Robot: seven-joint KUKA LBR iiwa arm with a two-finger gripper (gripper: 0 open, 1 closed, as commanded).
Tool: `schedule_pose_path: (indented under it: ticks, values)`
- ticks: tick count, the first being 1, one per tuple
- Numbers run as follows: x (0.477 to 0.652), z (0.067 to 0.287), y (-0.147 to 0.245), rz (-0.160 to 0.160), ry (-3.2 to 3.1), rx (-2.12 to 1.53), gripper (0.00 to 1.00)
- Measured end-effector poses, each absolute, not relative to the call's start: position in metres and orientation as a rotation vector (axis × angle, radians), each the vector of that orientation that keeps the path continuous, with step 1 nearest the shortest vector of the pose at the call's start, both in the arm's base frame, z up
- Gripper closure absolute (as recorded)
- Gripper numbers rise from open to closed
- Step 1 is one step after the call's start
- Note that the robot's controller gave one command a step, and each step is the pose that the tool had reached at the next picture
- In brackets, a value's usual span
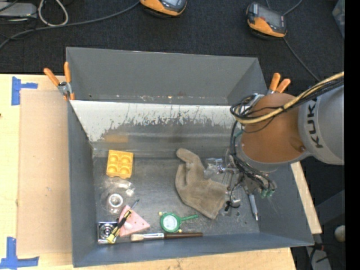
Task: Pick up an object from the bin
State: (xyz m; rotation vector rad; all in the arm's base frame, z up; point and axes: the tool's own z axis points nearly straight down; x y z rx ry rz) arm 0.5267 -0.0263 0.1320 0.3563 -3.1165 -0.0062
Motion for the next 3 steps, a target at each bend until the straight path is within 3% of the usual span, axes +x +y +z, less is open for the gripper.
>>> schedule_pose_path:
  ticks: [1,2,3]
  values:
    - [0.521,0.131,-0.016,-0.013,-3.134,0.102,0.00]
    - [0.512,0.091,0.003,-0.012,-3.135,0.046,1.00]
    - [0.512,0.091,0.003,-0.012,-3.135,0.048,1.00]
